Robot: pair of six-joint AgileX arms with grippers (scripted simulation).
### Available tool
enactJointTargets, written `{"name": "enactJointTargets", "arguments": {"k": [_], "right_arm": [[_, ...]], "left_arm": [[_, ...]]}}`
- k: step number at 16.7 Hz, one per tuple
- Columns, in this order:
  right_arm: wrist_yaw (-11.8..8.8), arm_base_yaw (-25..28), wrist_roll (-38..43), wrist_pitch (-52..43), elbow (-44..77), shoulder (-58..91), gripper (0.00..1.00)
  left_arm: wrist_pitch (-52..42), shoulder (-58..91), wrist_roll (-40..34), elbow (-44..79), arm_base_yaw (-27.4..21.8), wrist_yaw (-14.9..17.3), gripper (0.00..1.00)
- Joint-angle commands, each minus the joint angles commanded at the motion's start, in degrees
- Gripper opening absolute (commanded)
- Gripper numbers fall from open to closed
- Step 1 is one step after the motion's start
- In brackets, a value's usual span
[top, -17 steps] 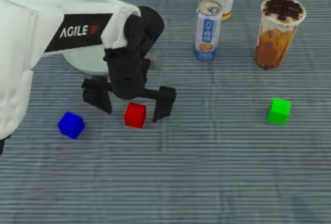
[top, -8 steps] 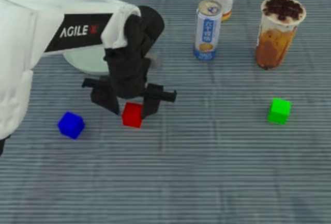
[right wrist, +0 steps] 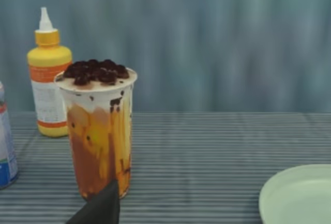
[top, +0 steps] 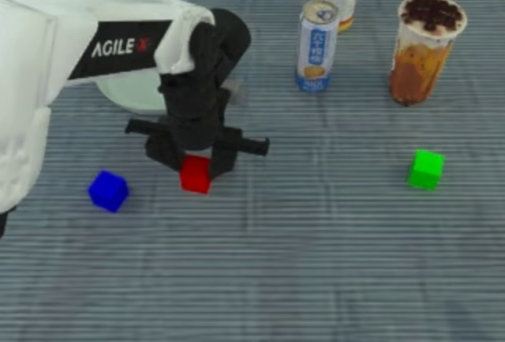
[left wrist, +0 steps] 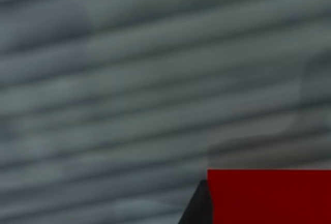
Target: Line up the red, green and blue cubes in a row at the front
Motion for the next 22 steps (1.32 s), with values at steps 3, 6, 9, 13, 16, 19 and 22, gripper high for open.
{"name": "enactJointTargets", "arguments": {"k": [3,6,9,13,16,19,22], "right_arm": [[0.0,0.0,0.0,0.0,0.0,0.0,1.0],[0.0,0.0,0.0,0.0,0.0,0.0,1.0],[0.0,0.0,0.0,0.0,0.0,0.0,1.0],[0.0,0.0,0.0,0.0,0.0,0.0,1.0],[0.0,0.0,0.0,0.0,0.0,0.0,1.0],[0.0,0.0,0.0,0.0,0.0,0.0,1.0],[0.0,0.0,0.0,0.0,0.0,0.0,1.0]], "left_arm": [[-0.8,-2.3,0.4,0.6,0.1,-0.6,0.0],[-3.2,-2.9,0.4,2.6,0.2,-0.6,0.0],[-9.5,-4.7,0.3,6.5,0.7,-0.6,0.0],[-14.3,-6.7,0.2,9.7,1.2,-0.6,0.0],[-14.2,-6.5,0.3,9.6,0.9,-0.6,0.0],[-13.7,-8.5,-1.9,7.4,-0.3,-0.7,0.0],[-12.4,-14.5,-8.5,0.2,-3.5,-1.0,0.0]]}}
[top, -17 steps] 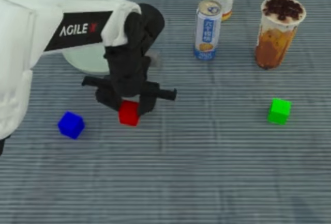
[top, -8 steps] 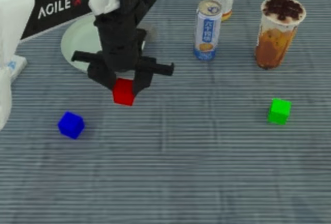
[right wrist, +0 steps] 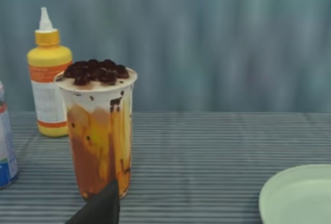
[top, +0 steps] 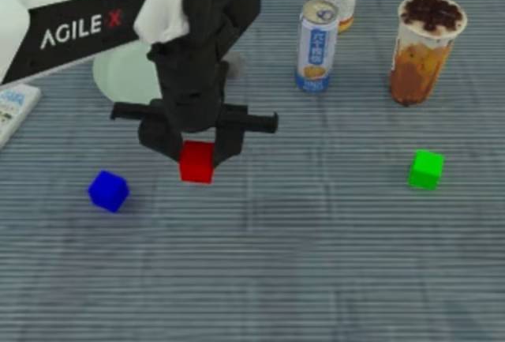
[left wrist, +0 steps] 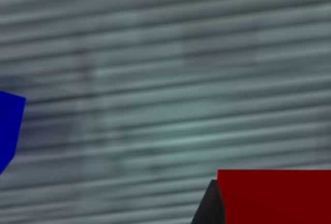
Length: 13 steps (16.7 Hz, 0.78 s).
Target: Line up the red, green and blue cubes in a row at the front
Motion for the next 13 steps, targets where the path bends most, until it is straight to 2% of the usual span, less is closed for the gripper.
{"name": "enactJointTargets", "arguments": {"k": [6,13], "right_arm": [[0.0,0.0,0.0,0.0,0.0,0.0,1.0],[0.0,0.0,0.0,0.0,0.0,0.0,1.0]], "left_arm": [[2.8,-13.9,-16.1,-17.8,-7.6,-0.6,0.0],[3.4,-15.6,-17.9,-19.8,-8.5,-0.6,0.0]]}}
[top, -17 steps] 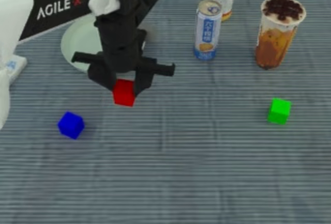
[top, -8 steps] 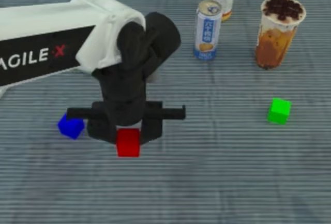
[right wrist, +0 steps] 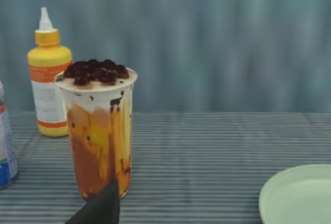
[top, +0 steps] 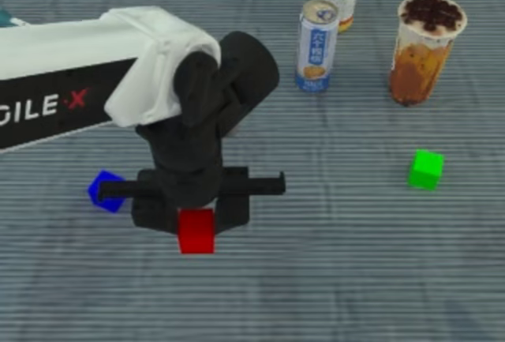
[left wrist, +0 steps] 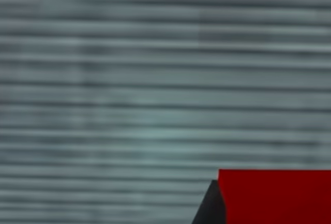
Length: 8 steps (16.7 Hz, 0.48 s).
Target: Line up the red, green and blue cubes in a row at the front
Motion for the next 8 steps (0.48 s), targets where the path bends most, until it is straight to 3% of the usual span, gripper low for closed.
{"name": "enactJointTargets", "arguments": {"k": [8], "right_arm": [[0.0,0.0,0.0,0.0,0.0,0.0,1.0]], "left_arm": [[14.4,4.7,-0.1,-9.2,-0.2,0.0,0.0]]}}
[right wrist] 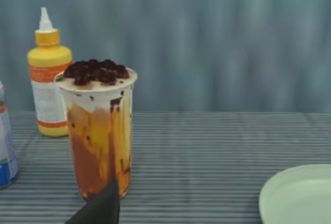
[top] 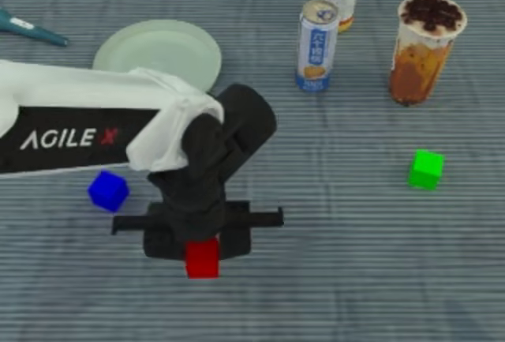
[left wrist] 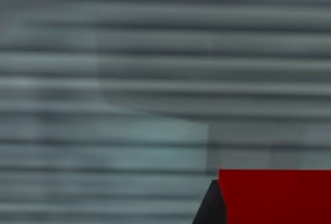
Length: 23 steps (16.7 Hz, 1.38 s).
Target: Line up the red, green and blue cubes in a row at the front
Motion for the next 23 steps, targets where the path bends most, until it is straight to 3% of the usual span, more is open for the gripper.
{"name": "enactJointTargets", "arguments": {"k": [5,18,23], "right_arm": [[0.0,0.0,0.0,0.0,0.0,0.0,1.0],[0.0,0.0,0.0,0.0,0.0,0.0,1.0],[0.0,0.0,0.0,0.0,0.0,0.0,1.0]], "left_arm": [[1.1,0.5,0.0,-0.8,-0.1,0.0,0.0],[1.1,0.5,0.0,-0.8,-0.1,0.0,0.98],[1.1,0.5,0.0,-0.8,-0.1,0.0,1.0]]}}
